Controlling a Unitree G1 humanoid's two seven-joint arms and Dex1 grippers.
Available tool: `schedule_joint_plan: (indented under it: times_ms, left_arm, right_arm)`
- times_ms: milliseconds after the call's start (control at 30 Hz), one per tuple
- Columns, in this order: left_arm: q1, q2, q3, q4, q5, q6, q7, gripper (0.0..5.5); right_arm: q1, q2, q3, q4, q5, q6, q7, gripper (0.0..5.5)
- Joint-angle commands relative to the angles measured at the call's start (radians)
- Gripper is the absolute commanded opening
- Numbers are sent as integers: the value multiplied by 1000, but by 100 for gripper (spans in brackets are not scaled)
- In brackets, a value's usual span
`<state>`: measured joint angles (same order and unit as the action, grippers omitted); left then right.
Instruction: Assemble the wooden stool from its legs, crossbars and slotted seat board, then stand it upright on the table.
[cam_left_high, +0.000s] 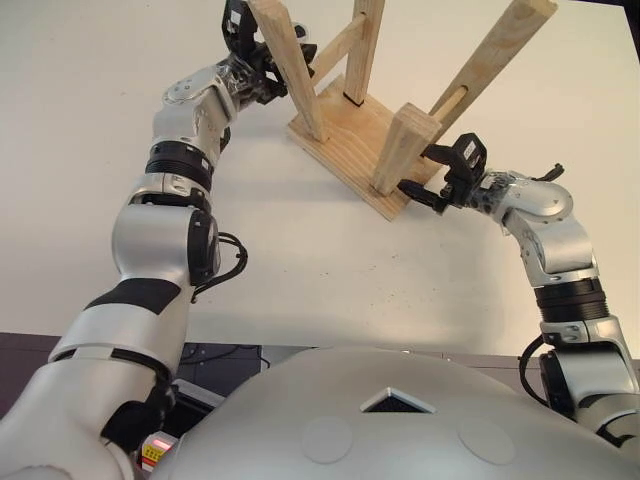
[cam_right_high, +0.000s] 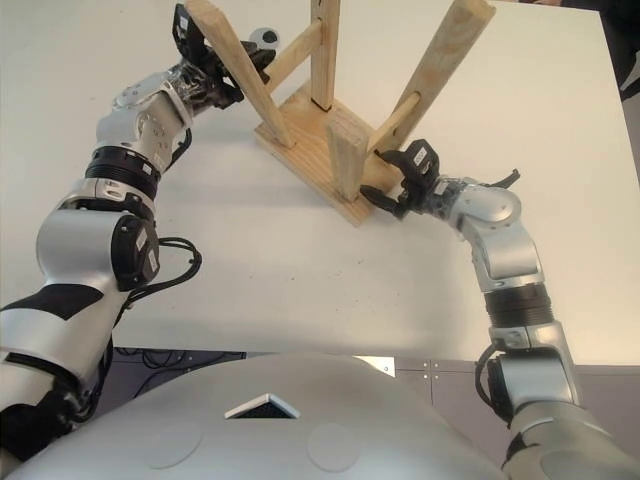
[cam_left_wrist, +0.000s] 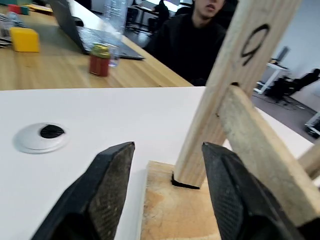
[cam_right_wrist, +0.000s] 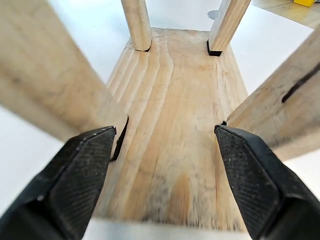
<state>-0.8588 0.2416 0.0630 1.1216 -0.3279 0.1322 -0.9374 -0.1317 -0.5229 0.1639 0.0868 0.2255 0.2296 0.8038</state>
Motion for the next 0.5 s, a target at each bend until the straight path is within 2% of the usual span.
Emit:
schedule_joint_plan:
  times_ms: [33, 167, 267, 500]
  left_arm:
    - [109, 68, -50, -101, 13, 143, -261, 246]
    - [326, 149, -162, -335, 48, 260, -411, 246]
    - [488, 221, -227, -514, 81, 280, -448, 246]
    - [571, 300, -107, -573, 62, 237, -290, 246]
  right_arm:
    - [-16, -15, -27, 31, -2, -34, 34, 364]
    - [-11, -72, -63, 77, 35, -91, 169, 364]
    - [-22, -106, -75, 139, 11, -130, 220, 364]
    - [-35, -137, -124, 204, 6, -162, 258, 364]
